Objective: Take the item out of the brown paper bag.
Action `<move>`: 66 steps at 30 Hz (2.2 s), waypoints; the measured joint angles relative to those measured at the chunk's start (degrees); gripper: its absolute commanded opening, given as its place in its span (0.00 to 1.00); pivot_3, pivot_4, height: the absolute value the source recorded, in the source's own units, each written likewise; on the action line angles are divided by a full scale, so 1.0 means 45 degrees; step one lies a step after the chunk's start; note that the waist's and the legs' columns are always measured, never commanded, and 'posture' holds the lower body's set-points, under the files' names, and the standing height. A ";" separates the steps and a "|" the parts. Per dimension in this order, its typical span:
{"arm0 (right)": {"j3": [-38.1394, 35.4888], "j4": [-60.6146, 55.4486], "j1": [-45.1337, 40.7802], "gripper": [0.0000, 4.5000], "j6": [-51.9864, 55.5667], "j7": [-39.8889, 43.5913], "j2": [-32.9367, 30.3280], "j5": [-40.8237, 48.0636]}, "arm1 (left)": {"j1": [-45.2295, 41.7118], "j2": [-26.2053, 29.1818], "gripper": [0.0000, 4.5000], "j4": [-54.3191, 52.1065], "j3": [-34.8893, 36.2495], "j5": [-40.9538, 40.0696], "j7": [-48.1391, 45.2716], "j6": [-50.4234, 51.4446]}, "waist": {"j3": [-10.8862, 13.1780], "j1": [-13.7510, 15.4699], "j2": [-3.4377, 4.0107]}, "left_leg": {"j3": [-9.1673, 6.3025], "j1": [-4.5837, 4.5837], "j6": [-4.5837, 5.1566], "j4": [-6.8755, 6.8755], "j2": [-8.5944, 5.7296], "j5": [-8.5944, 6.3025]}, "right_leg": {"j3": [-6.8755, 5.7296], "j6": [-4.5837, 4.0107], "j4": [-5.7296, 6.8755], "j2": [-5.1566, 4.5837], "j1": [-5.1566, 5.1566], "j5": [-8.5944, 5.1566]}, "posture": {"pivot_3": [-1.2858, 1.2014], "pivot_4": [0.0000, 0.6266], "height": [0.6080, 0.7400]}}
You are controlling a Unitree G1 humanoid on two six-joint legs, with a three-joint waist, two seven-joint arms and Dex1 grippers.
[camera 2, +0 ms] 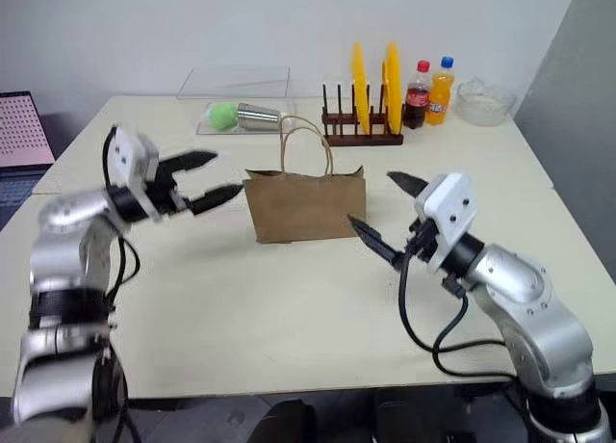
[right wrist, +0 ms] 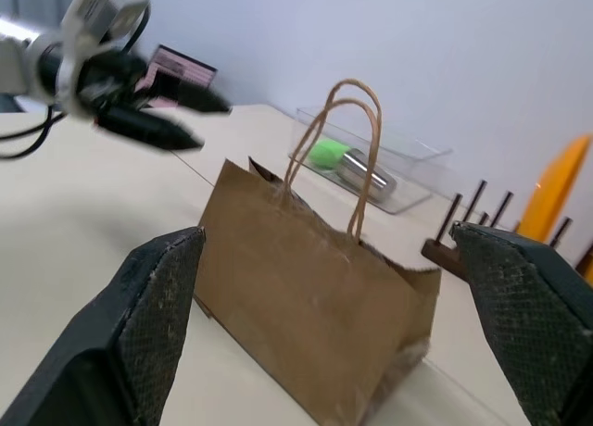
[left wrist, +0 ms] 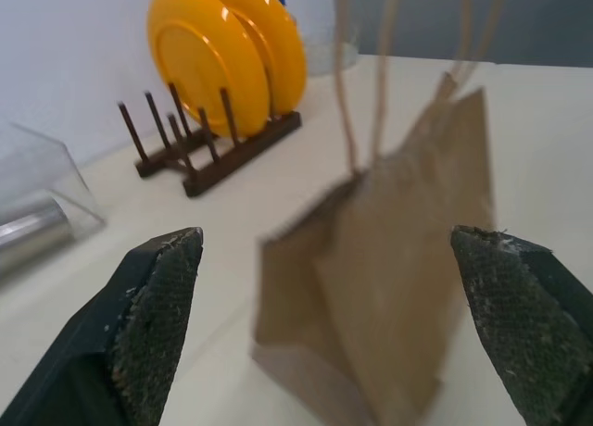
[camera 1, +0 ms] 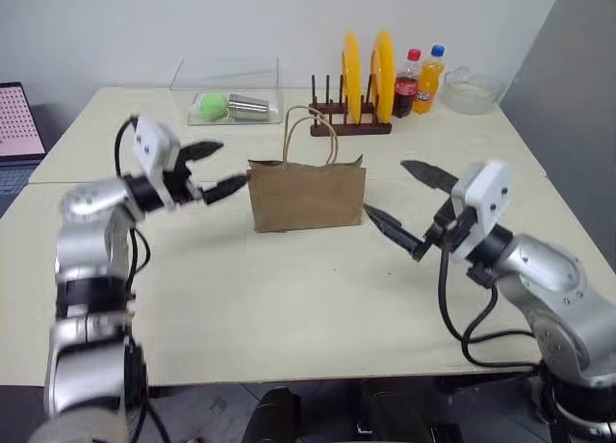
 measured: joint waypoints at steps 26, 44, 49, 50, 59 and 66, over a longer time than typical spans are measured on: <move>0.4940 2.2676 -1.2593 0.01 -0.9739 0.3345 0.2924 -0.8542 | 0.8823 -0.1966 1.00 -1.1579 -0.0608 -0.2991 0.5659 0.3004 | 0.0004 0.0014 0.0016 | 0.0089 0.0047 -0.0001 -0.0032 0.0002 -0.0001 | 0.0060 -0.0027 -0.0009 0.0003 0.0009 -0.0002 | 0.52 0.24 1.00; 0.4635 1.6484 -0.9577 0.01 -0.9212 1.1689 0.1332 -0.7324 | 1.1738 -0.0208 1.00 -1.1543 -0.0612 -0.2819 0.3758 0.1582 | 0.0017 0.0039 0.0038 | 0.0068 0.0073 -0.0001 -0.0134 0.0005 -0.0001 | 0.0044 -0.0038 -0.0044 0.0000 0.0007 -0.0012 | 0.52 0.24 1.00; 0.4654 1.4071 -0.8568 0.01 -0.7956 1.1939 0.1152 -0.7024 | 1.1892 0.0173 1.00 -1.1398 -0.0528 -0.2812 0.3274 0.1353 | 0.0021 0.0037 0.0045 | 0.0066 0.0078 -0.0002 -0.0146 0.0006 0.0000 | 0.0039 -0.0048 -0.0049 0.0001 0.0005 -0.0022 | 0.52 0.24 1.00; 0.4653 1.3698 -0.8397 0.01 -0.7824 1.1895 0.1156 -0.6976 | 1.1937 0.0238 1.00 -1.1367 -0.0454 -0.2815 0.3195 0.1294 | 0.0022 0.0035 0.0046 | 0.0066 0.0078 -0.0002 -0.0147 0.0007 0.0000 | 0.0039 -0.0049 -0.0049 0.0001 0.0005 -0.0022 | 0.52 0.24 1.00; 0.2908 0.8684 -0.6380 0.13 -0.4501 0.9887 0.1035 -0.5128 | 0.9815 0.1718 1.00 -0.9572 0.0549 -0.2597 0.1885 0.0257 | 0.0019 0.0183 0.0043 | 0.0024 0.0062 -0.0008 -0.0158 0.0005 0.0001 | 0.0002 -0.0054 -0.0082 0.0000 0.0015 -0.0028 | 0.52 0.24 1.00; 0.1970 0.3742 -0.2272 0.68 -0.0921 0.8028 0.0092 -0.3648 | 0.8207 0.3027 1.00 -0.7644 -0.0909 -0.0922 -0.0962 -0.3020 | 0.0036 0.0339 0.0072 | 0.0036 0.0037 -0.0009 -0.0173 0.0000 0.0000 | 0.0009 -0.0050 -0.0144 -0.0006 0.0009 -0.0025 | 0.52 0.24 1.00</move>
